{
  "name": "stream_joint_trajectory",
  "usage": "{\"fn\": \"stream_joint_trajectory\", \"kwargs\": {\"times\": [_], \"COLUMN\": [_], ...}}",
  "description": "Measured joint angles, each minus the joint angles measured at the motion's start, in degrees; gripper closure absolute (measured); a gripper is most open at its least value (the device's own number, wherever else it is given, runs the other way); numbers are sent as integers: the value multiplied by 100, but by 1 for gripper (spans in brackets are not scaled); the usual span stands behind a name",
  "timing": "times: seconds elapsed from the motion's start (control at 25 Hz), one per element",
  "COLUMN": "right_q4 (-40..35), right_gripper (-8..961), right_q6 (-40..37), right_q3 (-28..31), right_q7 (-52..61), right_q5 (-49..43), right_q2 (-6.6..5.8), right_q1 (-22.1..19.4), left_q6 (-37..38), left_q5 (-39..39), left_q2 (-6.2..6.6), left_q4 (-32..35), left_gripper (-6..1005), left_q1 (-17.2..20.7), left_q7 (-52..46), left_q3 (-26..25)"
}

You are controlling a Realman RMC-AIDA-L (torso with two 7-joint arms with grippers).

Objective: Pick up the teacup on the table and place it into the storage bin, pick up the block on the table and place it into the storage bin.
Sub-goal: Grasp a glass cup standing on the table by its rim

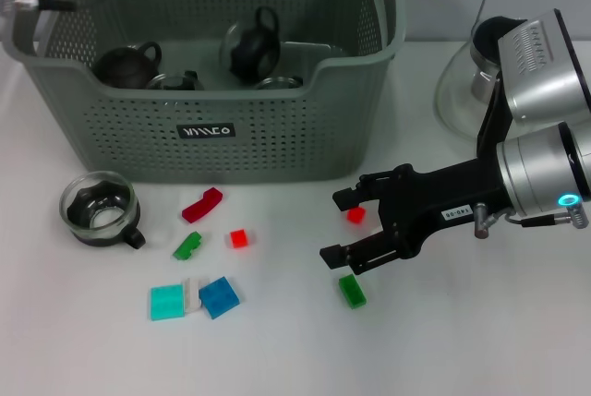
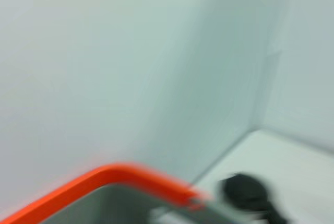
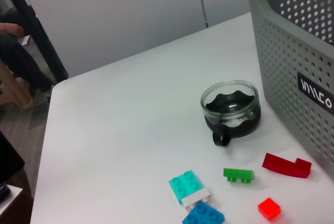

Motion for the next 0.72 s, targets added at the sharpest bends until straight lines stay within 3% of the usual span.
{"fn": "stream_joint_trajectory", "kwargs": {"times": [0.08,0.24,0.48,0.72], "right_q4": [0,2,206,683], "right_gripper": [22,23,24,24], "right_q6": [-14,-37,-2,22], "right_q3": [13,80,170,171], "right_q7": [-72,-253,-579,-1270], "right_q5": [17,40,173,724], "right_q2": [-1,24,113,117], "right_q1": [-7,-18,-47,-59], "left_q6": [533,1495,2160,1897], "left_q5": [-571,-834,-151,865], "left_q2": [-15,-102,-131,-153], "left_q4": [289,536,548,472], "left_gripper": [163,165,166,167], "left_q1": [328,809,1236,1477], "left_q7": [523,1525,2247,2994], "left_q3": [-11,-13,-21,-48]}}
